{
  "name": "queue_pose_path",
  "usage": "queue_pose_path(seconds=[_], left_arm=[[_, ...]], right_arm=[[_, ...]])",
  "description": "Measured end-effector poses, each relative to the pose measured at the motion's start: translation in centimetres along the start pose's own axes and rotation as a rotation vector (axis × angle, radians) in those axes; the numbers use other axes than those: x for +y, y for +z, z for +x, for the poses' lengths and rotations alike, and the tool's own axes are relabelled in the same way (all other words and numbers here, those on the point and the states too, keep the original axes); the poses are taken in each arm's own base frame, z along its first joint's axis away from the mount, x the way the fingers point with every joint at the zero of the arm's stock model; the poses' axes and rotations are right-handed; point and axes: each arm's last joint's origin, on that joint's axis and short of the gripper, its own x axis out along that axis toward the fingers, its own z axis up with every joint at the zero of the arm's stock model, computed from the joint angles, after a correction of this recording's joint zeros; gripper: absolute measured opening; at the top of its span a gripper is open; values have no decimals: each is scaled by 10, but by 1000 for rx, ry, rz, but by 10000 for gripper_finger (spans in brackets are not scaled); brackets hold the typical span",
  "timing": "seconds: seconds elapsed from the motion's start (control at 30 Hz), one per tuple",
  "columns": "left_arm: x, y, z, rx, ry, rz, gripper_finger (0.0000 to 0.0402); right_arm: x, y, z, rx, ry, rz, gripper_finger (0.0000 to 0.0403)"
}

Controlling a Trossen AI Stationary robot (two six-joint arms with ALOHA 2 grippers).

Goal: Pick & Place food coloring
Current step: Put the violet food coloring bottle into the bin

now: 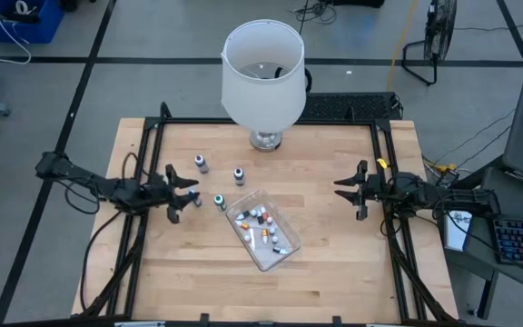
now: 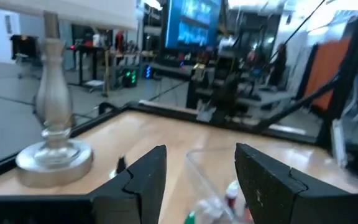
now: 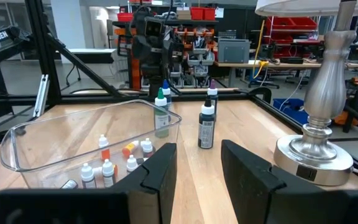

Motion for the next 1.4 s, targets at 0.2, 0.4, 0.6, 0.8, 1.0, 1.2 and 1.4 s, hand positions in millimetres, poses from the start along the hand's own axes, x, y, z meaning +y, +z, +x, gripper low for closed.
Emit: queue_pose_path(seconds=[0.2, 0.4, 0.6, 0.8, 1.0, 1.2, 1.4], left_arm=[[3, 12, -1, -116, 134, -87, 191], [9, 66, -1, -68, 518, 4, 191], [16, 155, -10, 166, 597, -190, 191], [20, 215, 5, 443, 751, -241, 191], [46, 221, 59, 837, 832, -253, 191], [93, 181, 108, 1166, 812, -219, 191], [122, 137, 128, 1366, 687, -297, 191]], right_arm=[[0, 0, 0, 0, 0, 0, 114], [0, 0, 0, 0, 0, 0, 114], [0, 0, 0, 0, 0, 0, 114], [0, 0, 0, 0, 0, 0, 114], [0, 0, 0, 0, 0, 0, 114], [0, 0, 0, 0, 0, 0, 114], [0, 0, 0, 0, 0, 0, 114]])
